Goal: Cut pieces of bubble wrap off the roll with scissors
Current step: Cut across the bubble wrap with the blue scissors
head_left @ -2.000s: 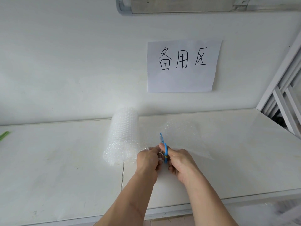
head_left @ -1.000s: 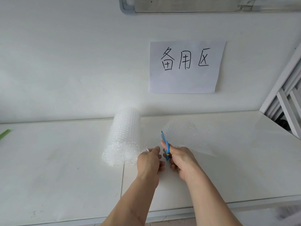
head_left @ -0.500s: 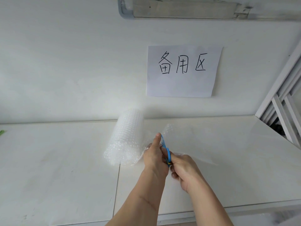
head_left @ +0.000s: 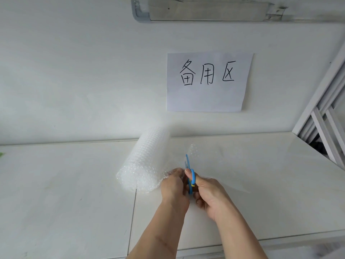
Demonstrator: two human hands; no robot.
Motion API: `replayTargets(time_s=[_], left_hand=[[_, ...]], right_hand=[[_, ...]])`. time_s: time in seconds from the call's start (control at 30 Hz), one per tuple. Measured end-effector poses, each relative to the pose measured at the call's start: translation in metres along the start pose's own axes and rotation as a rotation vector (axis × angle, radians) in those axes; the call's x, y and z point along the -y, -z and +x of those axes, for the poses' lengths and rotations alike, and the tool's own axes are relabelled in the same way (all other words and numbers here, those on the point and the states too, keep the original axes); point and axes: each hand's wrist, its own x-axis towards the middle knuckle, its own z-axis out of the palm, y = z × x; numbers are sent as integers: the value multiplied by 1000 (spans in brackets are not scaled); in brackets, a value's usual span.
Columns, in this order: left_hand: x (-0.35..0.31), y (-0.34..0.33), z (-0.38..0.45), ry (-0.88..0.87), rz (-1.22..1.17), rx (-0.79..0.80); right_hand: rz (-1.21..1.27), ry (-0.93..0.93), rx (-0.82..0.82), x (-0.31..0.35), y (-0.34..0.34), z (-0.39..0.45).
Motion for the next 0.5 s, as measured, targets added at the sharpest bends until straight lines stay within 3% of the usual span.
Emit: replayTargets(time_s=[0.5], left_hand=[[2,3,-4,-28,-36,54]], right_hand=[[-84,67,-38,-1,-4,-4]])
